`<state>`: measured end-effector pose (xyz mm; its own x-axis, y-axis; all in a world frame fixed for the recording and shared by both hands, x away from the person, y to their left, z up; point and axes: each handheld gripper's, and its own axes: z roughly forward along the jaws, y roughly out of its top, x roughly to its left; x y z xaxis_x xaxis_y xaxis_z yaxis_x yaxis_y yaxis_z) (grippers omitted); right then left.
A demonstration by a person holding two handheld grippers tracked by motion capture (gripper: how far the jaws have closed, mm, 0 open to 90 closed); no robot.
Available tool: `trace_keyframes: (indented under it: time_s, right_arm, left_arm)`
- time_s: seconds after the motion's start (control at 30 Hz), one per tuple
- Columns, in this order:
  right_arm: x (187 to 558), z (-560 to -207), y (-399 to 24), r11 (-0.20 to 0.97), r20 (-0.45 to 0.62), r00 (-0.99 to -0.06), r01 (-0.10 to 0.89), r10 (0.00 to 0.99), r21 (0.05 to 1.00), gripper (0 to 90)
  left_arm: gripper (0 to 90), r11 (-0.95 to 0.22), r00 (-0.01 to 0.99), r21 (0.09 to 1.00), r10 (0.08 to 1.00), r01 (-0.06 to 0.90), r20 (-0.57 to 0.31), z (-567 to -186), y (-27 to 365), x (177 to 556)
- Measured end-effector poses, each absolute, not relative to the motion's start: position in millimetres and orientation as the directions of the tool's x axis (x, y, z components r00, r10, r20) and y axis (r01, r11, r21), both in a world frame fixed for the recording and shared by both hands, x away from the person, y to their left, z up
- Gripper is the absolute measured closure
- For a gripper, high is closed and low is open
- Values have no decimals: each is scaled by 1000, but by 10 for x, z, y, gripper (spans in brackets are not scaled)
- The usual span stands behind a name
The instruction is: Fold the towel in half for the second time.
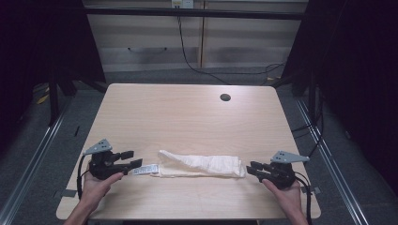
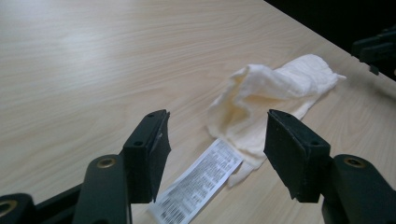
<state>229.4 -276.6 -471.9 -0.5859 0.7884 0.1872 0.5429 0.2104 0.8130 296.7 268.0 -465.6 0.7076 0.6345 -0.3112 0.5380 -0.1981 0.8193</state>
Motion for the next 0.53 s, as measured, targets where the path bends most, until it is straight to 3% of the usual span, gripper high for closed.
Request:
trace_keyframes:
  time_s: [0.23,0.4,0.53]
  right_arm:
    - [2198,-4773,-2970,172,158,-503,548,850,819,587]
    - [2228,-4869,-3037,158,134,-451,553,883,818,476]
    - [2270,-4943,-3049,185,105,-423,589,900,787,441]
  left_arm:
    - [360,-206,653,791,698,576,-294,-4817,2908,2869]
    - [330,-246,658,784,709,569,-255,-4881,2867,2875]
    - [317,-277,673,775,699,568,-244,-4910,2793,2884]
